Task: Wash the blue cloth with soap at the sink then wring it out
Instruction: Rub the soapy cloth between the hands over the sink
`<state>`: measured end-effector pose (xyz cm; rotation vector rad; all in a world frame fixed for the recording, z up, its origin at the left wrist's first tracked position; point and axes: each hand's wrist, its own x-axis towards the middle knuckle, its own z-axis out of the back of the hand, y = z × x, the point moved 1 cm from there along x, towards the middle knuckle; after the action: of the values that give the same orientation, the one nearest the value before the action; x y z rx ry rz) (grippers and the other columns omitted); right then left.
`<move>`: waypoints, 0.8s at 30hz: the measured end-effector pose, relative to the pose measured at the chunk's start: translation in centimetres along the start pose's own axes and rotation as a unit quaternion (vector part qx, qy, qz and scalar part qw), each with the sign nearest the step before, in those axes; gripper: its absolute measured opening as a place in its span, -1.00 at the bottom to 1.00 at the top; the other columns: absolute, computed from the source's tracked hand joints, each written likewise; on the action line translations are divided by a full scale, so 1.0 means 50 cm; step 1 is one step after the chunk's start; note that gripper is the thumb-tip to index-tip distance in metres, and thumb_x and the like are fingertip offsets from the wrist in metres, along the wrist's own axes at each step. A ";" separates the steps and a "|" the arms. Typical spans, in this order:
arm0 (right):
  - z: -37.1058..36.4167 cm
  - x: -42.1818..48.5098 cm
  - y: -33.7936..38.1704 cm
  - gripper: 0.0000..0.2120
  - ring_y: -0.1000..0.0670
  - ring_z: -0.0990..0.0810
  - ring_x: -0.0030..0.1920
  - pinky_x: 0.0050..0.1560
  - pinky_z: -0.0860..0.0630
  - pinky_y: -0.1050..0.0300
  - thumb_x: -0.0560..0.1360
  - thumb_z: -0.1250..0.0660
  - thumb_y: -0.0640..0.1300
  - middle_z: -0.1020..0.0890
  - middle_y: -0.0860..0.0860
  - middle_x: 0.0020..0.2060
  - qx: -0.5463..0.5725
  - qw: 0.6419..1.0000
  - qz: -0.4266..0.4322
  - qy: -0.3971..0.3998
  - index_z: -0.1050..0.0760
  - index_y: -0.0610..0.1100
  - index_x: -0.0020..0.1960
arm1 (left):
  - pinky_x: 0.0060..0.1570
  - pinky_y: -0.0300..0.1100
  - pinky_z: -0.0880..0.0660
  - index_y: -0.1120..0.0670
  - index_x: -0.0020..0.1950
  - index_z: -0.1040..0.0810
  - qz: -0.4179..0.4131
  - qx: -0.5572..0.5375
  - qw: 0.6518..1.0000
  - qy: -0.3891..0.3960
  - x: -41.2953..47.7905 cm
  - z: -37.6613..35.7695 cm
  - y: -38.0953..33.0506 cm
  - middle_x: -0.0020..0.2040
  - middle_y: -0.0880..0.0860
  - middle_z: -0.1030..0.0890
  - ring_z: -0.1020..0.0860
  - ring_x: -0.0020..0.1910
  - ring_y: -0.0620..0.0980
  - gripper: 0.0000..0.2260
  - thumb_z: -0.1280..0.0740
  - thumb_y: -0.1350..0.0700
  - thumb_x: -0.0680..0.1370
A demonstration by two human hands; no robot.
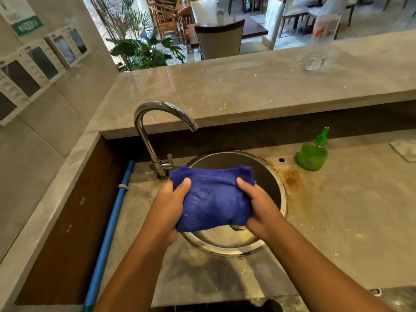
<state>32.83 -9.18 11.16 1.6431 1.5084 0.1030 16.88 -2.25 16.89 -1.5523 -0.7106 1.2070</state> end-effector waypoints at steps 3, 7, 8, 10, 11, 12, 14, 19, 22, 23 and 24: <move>-0.013 0.001 0.006 -0.77 -0.10 -0.70 0.08 0.05 -0.64 -0.04 0.61 -0.30 -0.10 -0.70 -0.08 0.08 -0.140 0.985 0.091 -0.040 -0.52 -0.06 0.26 | 0.07 0.15 -0.65 -0.05 0.14 -0.56 -0.011 0.045 0.997 -0.054 0.017 0.003 0.024 0.06 0.09 -0.70 -0.71 -0.02 0.08 -0.85 -0.21 0.06 0.69; -0.045 -0.020 -0.001 -0.89 -0.02 -0.69 -0.06 -0.03 -0.63 0.03 0.60 -0.30 -0.07 -0.68 -0.04 -0.08 -0.290 0.934 0.204 -0.042 -0.53 -0.08 0.08 | 0.08 0.18 -0.64 -0.06 0.11 -0.57 -0.013 0.016 0.996 -0.084 0.022 -0.014 0.051 0.04 0.07 -0.71 -0.71 -0.01 0.06 -0.83 -0.19 0.02 0.69; -0.057 -0.029 -0.007 -0.91 0.03 -0.68 -0.14 -0.10 -0.62 0.11 0.61 -0.30 -0.07 -0.67 -0.01 -0.16 -0.302 0.925 0.228 -0.033 -0.52 -0.08 0.01 | 0.07 0.19 -0.64 -0.05 0.11 -0.57 -0.018 0.012 0.996 -0.089 0.019 -0.027 0.057 0.02 0.07 -0.71 -0.71 -0.02 0.07 -0.82 -0.18 -0.01 0.69; -0.083 -0.041 -0.021 -0.90 0.08 -0.62 -0.25 -0.22 -0.57 0.21 0.61 -0.29 -0.08 -0.63 0.04 -0.26 -0.346 0.896 0.277 -0.026 -0.51 -0.07 -0.07 | 0.04 0.13 -0.64 -0.03 0.08 -0.57 -0.038 0.017 0.996 -0.083 0.002 -0.063 0.065 -0.04 0.07 -0.71 -0.71 -0.06 0.05 -0.79 -0.16 -0.03 0.69; -0.091 -0.039 -0.028 -0.89 0.04 -0.62 -0.25 -0.22 -0.57 0.16 0.61 -0.29 -0.09 -0.63 0.02 -0.26 -0.372 0.880 0.294 -0.029 -0.52 -0.07 -0.07 | 0.00 0.05 -0.65 -0.03 0.06 -0.57 -0.050 0.017 0.995 -0.079 -0.011 -0.081 0.066 -0.07 0.05 -0.71 -0.70 -0.08 0.02 -0.79 -0.16 -0.02 0.70; -0.096 -0.036 -0.030 -0.89 -0.01 -0.62 -0.23 -0.19 -0.58 0.08 0.61 -0.28 -0.09 -0.63 -0.01 -0.25 -0.384 0.871 0.303 -0.039 -0.52 -0.07 -0.07 | -0.03 -0.02 -0.65 -0.02 0.06 -0.57 -0.068 0.014 0.995 -0.071 -0.024 -0.095 0.068 -0.07 0.06 -0.70 -0.69 -0.08 0.01 -0.79 -0.15 -0.01 0.70; -0.099 -0.027 -0.017 -0.86 -0.08 -0.61 -0.22 -0.18 -0.58 0.00 0.62 -0.26 -0.10 -0.63 -0.06 -0.25 -0.363 0.878 0.304 -0.068 -0.53 -0.10 -0.08 | -0.03 0.02 -0.62 0.00 0.04 -0.58 -0.110 0.011 0.993 -0.039 -0.044 -0.109 0.065 -0.07 0.10 -0.69 -0.68 -0.05 0.10 -0.79 -0.18 -0.01 0.70; -0.115 -0.078 -0.018 -0.86 0.13 -0.57 -0.35 -0.32 -0.51 0.27 0.63 -0.25 -0.15 -0.61 0.08 -0.34 -0.322 0.888 0.327 -0.023 -0.53 -0.07 -0.08 | -0.06 0.01 -0.62 0.00 0.04 -0.59 -0.106 -0.045 0.989 -0.091 -0.018 -0.087 0.034 -0.08 0.14 -0.68 -0.68 -0.09 0.13 -0.80 -0.22 -0.05 0.66; -0.134 -0.101 -0.023 -0.87 0.09 -0.61 -0.28 -0.26 -0.55 0.21 0.63 -0.26 -0.16 -0.64 0.07 -0.26 -0.397 0.848 0.348 0.042 -0.55 -0.01 -0.05 | -0.12 -0.05 -0.59 0.06 0.12 -0.58 -0.082 -0.091 0.987 -0.103 -0.010 -0.084 0.037 -0.11 0.10 -0.67 -0.66 -0.10 0.12 -0.79 -0.25 -0.03 0.66; -0.135 -0.091 -0.013 -0.88 0.07 -0.62 -0.26 -0.24 -0.57 0.17 0.63 -0.27 -0.14 -0.65 0.06 -0.25 -0.397 0.845 0.356 0.025 -0.55 -0.01 -0.04 | -0.11 -0.02 -0.60 0.02 0.09 -0.60 -0.069 -0.111 0.987 -0.095 -0.017 -0.092 0.043 -0.10 0.10 -0.69 -0.67 -0.07 0.16 -0.83 -0.27 -0.01 0.65; -0.134 -0.076 0.001 -0.89 0.06 -0.62 -0.26 -0.22 -0.58 0.13 0.63 -0.27 -0.13 -0.65 0.04 -0.25 -0.385 0.850 0.361 -0.004 -0.55 -0.03 -0.03 | -0.06 0.04 -0.63 -0.05 0.05 -0.63 -0.062 -0.119 0.988 -0.078 -0.029 -0.104 0.046 -0.07 0.13 -0.70 -0.68 -0.03 0.20 -0.85 -0.27 -0.01 0.65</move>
<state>27.95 -8.83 17.13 1.4102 0.5978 0.9769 20.97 -6.11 15.21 -1.5903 -1.0714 1.1923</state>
